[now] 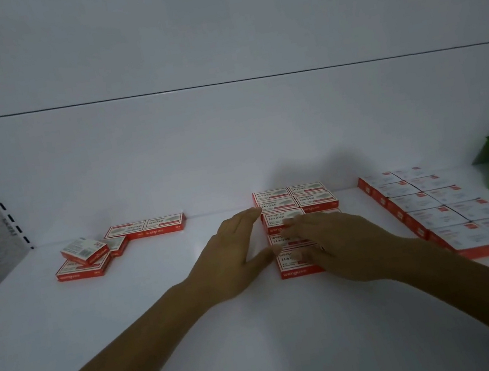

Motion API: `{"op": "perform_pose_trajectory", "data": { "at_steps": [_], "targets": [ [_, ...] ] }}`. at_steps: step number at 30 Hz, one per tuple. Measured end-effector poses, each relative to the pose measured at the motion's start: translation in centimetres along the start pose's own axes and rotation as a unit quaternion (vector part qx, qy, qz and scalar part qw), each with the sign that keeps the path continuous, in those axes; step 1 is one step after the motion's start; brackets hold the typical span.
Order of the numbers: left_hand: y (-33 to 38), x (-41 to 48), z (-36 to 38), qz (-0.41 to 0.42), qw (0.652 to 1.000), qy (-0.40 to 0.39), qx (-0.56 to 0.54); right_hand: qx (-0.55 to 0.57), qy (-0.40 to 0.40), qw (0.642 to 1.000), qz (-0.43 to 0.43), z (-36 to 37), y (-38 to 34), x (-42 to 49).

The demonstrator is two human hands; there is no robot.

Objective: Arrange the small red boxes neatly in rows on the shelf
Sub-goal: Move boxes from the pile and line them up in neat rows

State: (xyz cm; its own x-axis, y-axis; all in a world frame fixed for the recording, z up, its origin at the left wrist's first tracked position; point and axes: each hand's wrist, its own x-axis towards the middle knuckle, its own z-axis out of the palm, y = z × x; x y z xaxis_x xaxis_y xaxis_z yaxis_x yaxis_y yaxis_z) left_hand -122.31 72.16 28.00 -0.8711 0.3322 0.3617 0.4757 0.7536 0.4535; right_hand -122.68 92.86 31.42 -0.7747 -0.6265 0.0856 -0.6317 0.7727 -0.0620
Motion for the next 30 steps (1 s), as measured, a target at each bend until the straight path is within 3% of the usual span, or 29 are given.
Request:
{"op": "perform_pose_trajectory", "data": {
  "at_steps": [8,15,23,30],
  "targets": [
    [-0.6,0.4,0.0,-0.013,1.0,-0.012,0.009,0.024,0.021,0.999,0.004,0.2,0.0,0.1],
    [-0.6,1.5,0.9,-0.029,0.996,-0.042,-0.07,0.026,0.026,0.999,0.01,0.2,-0.5,-0.1],
    [-0.4,1.9,1.0,-0.021,0.995,-0.023,-0.099,0.062,0.029,0.997,0.019,0.3,-0.3,0.0],
    [-0.8,1.2,0.4,-0.027,0.999,-0.017,-0.018,0.059,0.041,0.997,0.029,0.0,-0.2,0.3]
  ]
}}
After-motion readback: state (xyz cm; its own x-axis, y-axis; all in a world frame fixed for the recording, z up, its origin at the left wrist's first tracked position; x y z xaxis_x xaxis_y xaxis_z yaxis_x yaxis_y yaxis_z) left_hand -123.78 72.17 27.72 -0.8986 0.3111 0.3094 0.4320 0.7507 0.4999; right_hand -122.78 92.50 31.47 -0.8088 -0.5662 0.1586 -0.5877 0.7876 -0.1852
